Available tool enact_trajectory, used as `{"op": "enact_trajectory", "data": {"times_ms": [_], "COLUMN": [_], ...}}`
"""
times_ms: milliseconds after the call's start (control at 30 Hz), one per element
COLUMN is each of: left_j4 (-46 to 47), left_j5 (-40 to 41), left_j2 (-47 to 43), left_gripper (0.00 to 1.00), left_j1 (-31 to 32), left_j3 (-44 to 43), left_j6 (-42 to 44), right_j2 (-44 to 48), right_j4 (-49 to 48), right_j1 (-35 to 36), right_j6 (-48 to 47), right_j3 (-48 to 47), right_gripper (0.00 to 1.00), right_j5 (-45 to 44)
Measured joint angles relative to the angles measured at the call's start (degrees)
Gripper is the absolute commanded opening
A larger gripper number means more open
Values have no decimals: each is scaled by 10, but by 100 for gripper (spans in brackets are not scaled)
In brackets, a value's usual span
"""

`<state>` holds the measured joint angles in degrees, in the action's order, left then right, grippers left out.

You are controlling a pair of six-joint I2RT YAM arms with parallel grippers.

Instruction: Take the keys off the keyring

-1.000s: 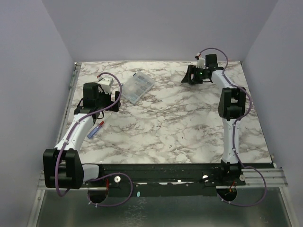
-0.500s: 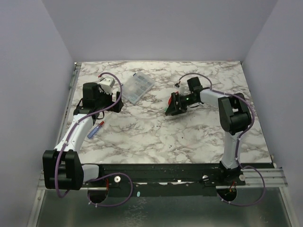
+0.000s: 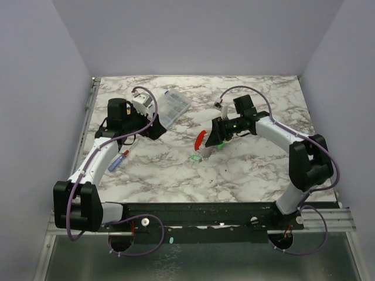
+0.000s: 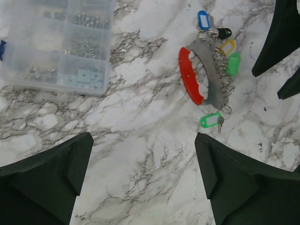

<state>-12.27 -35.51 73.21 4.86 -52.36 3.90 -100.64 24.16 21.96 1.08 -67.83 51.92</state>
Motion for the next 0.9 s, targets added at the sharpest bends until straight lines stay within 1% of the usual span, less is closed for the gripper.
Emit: {"op": "enact_trajectory", "data": {"times_ms": [33, 100, 133, 200, 233, 300, 367, 433, 500, 633, 800, 900], "left_j4": [3, 10, 17, 31, 40, 54, 71, 87, 102, 148, 206, 219], "left_j5": [-4, -10, -11, -11, -11, -9, 3, 15, 24, 33, 33, 32], "left_j2": [1, 4, 7, 13, 18, 27, 40, 53, 59, 67, 85, 86], "left_gripper": [99, 99, 99, 99, 99, 99, 99, 99, 99, 99, 99, 99], "left_j1": [7, 32, 48, 67, 80, 95, 106, 112, 115, 118, 118, 119], "left_j3": [0, -1, -1, -1, -1, -1, -1, -1, -1, -1, 0, 2], "left_j6": [-1, -5, -10, -15, -18, -21, -27, -35, -41, -73, -127, -141], "right_j2": [20, 35, 36, 31, 28, 26, 27, 27, 26, 14, -9, -22], "right_j4": [-7, -15, -21, -22, -22, -26, -37, -40, -38, -32, -3, 7], "right_j1": [-1, -1, -1, -1, -1, -1, 0, -1, 1, 14, 27, 30], "right_j6": [0, 5, 9, 20, 25, 39, 47, 46, 34, -24, -110, -158], "right_j3": [10, 16, 16, 15, 15, 21, 33, 43, 47, 41, 14, 2], "right_gripper": [62, 63, 62, 57, 57, 58, 54, 51, 51, 51, 58, 58], "right_j5": [-23, -65, -96, -141, -163, -199, -224, -234, -234, -224, -209, -210]}}
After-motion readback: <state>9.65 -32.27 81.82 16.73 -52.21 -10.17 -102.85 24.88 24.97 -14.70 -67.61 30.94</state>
